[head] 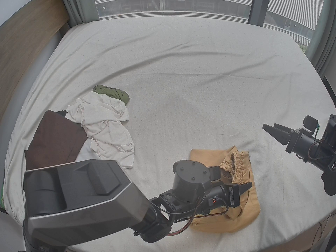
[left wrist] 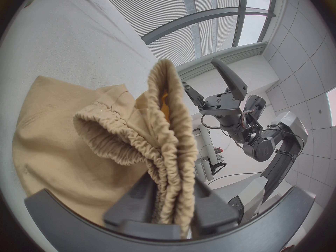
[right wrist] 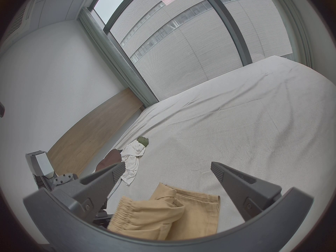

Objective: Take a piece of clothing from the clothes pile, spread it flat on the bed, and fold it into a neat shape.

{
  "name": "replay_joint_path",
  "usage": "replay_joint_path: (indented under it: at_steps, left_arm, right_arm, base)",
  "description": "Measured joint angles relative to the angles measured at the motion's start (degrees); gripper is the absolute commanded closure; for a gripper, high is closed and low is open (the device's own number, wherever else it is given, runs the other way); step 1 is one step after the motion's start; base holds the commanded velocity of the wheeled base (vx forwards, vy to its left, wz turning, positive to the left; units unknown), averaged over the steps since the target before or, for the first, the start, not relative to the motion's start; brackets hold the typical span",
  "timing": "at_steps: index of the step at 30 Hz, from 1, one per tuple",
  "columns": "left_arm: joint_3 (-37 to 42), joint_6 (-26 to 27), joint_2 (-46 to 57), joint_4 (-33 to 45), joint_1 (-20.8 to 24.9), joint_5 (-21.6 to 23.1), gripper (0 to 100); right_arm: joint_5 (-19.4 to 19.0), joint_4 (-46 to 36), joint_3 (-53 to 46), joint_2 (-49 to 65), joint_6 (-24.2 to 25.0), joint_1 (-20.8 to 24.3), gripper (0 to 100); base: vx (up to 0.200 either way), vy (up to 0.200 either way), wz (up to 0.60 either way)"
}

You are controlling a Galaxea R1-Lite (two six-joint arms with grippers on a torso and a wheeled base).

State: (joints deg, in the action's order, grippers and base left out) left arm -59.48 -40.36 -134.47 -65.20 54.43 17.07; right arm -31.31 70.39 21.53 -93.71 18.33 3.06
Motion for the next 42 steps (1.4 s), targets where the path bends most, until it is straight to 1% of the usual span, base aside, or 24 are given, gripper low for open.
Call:
replay_joint_path:
  at_steps: [2,9,15,23,32,37,42]
  left_arm:
    - [0.1,0.1,-0.2,0.0,0.0,-0.2,0]
    - [0.7,1.2,-1.0,0.1,0.2,-4.0,0]
    - [3.5,1.6,-0.3,0.0,0.0,-4.2,0]
    - [8.2,2.0,3.7,-0.4,-0.9,-4.2,0]
    - [18.3,5.9,13.9,-0.5,-6.0,-4.5,0]
    - [24.3,7.5,20.2,-0.6,-10.8,-4.5,0]
    - [29.5,9.6,24.6,-0.7,-15.3,-4.1,0]
  right_arm:
    - [0.0,0.0,0.0,0.0,0.0,0.0,0]
    - [0.0,0.0,-0.1,0.1,0.0,-0.1,0]
    - [0.0,0.0,-0.1,0.2,0.0,-0.1,0]
    - [0.0,-0.1,-0.6,0.2,-0.1,0.1,0]
    - [0.0,-0.2,-2.0,0.2,-0.4,0.6,0]
    - [0.1,-0.5,-3.2,0.2,-0.7,1.0,0]
    - [0.0,-3.9,-4.3,0.2,-2.1,1.5,0]
  base:
    - [0.0,0.0,0.0]
    - [0.0,0.0,0.0]
    - [0.0,0.0,0.0]
    - [0.0,0.0,0.0]
    - [0.0,0.0,0.0]
    - [0.0,0.0,0.0]
    - [0.0,0.0,0.0]
